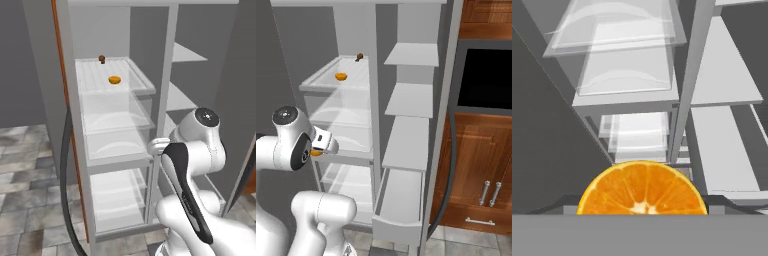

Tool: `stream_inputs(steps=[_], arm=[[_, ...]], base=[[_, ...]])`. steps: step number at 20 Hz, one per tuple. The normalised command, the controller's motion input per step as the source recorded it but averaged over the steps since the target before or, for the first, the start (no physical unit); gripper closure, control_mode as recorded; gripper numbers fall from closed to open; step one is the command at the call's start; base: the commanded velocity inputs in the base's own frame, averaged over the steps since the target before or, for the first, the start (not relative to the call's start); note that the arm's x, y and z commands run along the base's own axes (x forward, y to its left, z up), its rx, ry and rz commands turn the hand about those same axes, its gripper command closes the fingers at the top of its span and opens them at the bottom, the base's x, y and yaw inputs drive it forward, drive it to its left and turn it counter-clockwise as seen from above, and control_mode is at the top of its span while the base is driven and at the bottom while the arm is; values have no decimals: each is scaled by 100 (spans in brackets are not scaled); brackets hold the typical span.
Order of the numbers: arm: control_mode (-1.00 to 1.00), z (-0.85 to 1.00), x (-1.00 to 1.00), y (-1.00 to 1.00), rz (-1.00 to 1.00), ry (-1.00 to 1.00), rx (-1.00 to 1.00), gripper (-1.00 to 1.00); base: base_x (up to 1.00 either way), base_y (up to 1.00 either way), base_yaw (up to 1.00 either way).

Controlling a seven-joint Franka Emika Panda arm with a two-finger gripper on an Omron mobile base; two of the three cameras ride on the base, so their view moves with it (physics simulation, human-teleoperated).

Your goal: Take the oranges from the fridge shelf and place them in the freezer drawer to begin freezing them.

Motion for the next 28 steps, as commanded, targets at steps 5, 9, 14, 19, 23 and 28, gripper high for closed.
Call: stream_inputs(steps=[5,9,14,19,23,28], arm=[[100,0,0,0,0,0,0,100],[-100,0,0,-13,-10,3,0,100],[-100,-20,17,-79,-7,11,0,100],[-100,-29,53,-72,-5,27,0,100],[-100,-48,40,-60,-6,23,0,100],[-100,-73,46,-50,-7,10,0,100]], base=[[-21,13,-25],[0,0,-5],[0,0,0],[0,0,0],[0,0,0],[0,0,0]])
